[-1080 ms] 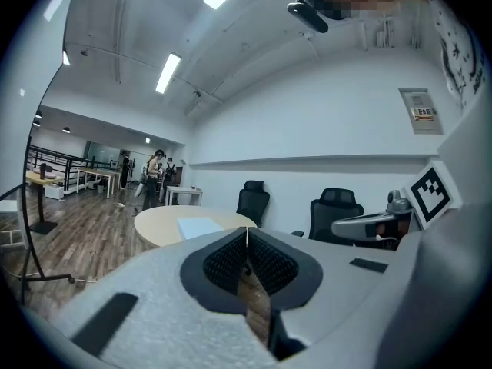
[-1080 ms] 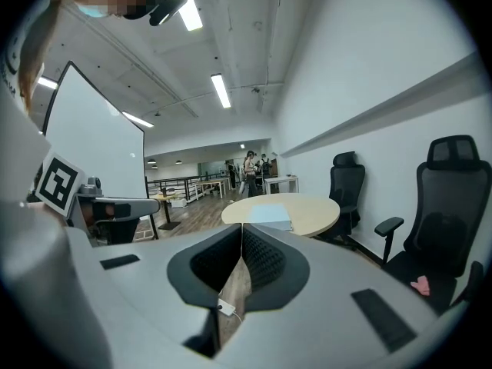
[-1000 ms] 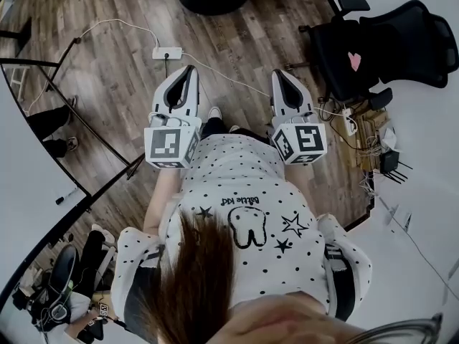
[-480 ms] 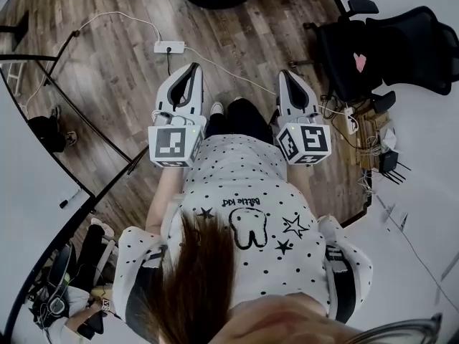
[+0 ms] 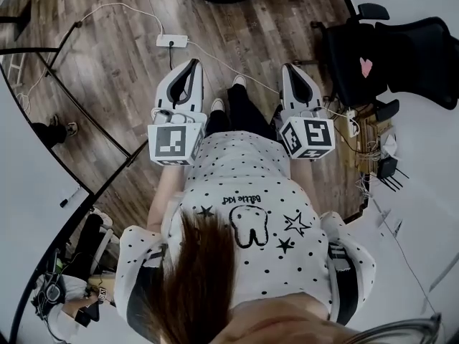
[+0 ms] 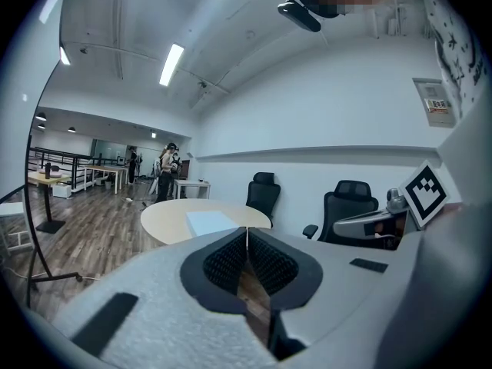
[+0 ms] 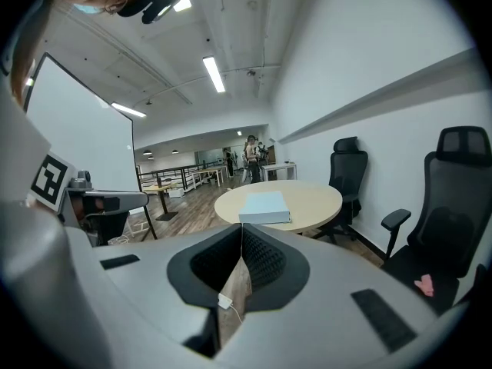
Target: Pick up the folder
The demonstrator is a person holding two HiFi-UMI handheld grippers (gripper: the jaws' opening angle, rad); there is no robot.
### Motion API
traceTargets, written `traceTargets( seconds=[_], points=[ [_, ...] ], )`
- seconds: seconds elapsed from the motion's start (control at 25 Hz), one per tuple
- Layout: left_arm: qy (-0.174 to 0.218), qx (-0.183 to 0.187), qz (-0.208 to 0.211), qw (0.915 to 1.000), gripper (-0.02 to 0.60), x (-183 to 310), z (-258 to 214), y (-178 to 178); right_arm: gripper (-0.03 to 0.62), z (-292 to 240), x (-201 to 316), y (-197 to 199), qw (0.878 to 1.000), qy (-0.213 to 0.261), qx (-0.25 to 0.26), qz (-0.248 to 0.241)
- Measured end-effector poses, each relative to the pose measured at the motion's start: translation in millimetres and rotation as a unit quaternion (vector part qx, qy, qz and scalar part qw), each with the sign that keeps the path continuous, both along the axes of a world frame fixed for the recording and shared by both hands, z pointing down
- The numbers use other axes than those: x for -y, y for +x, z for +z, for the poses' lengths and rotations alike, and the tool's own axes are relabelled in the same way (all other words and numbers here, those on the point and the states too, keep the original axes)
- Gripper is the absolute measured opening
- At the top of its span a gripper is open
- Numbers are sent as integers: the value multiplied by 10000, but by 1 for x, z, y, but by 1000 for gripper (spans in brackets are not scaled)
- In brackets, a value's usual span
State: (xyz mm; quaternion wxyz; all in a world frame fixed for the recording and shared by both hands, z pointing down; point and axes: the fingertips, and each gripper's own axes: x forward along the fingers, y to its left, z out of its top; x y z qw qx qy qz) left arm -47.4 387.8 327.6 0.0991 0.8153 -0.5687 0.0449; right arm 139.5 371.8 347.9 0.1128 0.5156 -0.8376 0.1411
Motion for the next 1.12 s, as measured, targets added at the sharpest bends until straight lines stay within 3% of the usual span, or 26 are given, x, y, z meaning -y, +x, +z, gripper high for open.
traceTargets(
  seconds=[0.8,1.12],
  points=[
    [393,-59,-848,9956,20,110,-15,43,8,2,127,69,9993,84,34,-360],
    [388,1,-866,9955,20,136,-17,46,8,4,147,80,9996,54,102,-265]
  ],
)
